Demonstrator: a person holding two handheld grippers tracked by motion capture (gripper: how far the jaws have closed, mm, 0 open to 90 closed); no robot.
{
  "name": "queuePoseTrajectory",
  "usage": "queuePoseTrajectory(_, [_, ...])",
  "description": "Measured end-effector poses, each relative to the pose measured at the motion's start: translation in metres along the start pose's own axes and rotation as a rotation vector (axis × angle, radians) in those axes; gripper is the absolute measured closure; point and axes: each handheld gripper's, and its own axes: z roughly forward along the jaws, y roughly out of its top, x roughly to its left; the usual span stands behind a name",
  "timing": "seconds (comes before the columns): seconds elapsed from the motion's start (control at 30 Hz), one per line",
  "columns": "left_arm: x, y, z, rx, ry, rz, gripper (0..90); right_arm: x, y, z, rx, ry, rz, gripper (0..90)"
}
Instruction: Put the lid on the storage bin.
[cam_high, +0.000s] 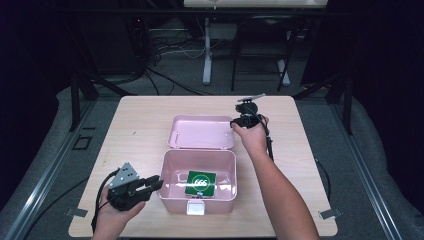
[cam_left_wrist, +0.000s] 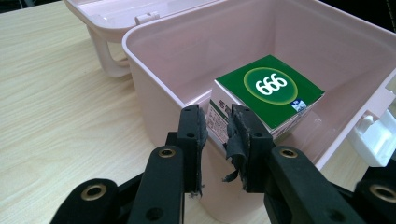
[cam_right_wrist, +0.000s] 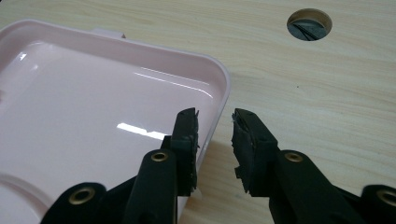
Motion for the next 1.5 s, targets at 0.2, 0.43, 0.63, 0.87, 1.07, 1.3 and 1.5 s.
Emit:
queuePoseTrajectory(0.2, [0.0, 0.0, 0.0, 0.0, 0.0, 0.0, 74.1, -0.001, 0.0, 0.006, 0.008, 0.014, -0.011, 78.2])
queuePoseTrajectory(0.43, [0.001, 0.0, 0.0, 0.0, -0.001, 0.001, 74.2, 0.001, 0.003, 0.01, 0.03, -0.004, -0.004, 77.8])
queuePoseTrajectory(0.63, [0.001, 0.0, 0.0, -0.003, -0.001, 0.001, 74.2, 0.003, 0.003, 0.013, 0.049, -0.022, 0.0, 76.6])
queuePoseTrajectory(0.87, [0.001, -0.001, 0.0, -0.006, -0.003, -0.005, 74.2, 0.002, 0.001, 0.016, 0.069, -0.004, 0.03, 77.7])
queuePoseTrajectory(1.07, [0.001, -0.001, 0.001, -0.008, -0.003, -0.007, 74.1, 0.005, 0.002, 0.013, 0.063, -0.019, 0.044, 79.2])
queuePoseTrajectory(1.3, [0.001, -0.001, 0.001, -0.009, -0.003, -0.011, 74.1, 0.01, 0.006, 0.006, 0.038, -0.036, 0.03, 81.0])
queuePoseTrajectory(1.5, [0.002, -0.001, 0.001, -0.008, -0.004, -0.013, 74.1, 0.01, 0.008, -0.003, 0.007, -0.021, 0.039, 82.2])
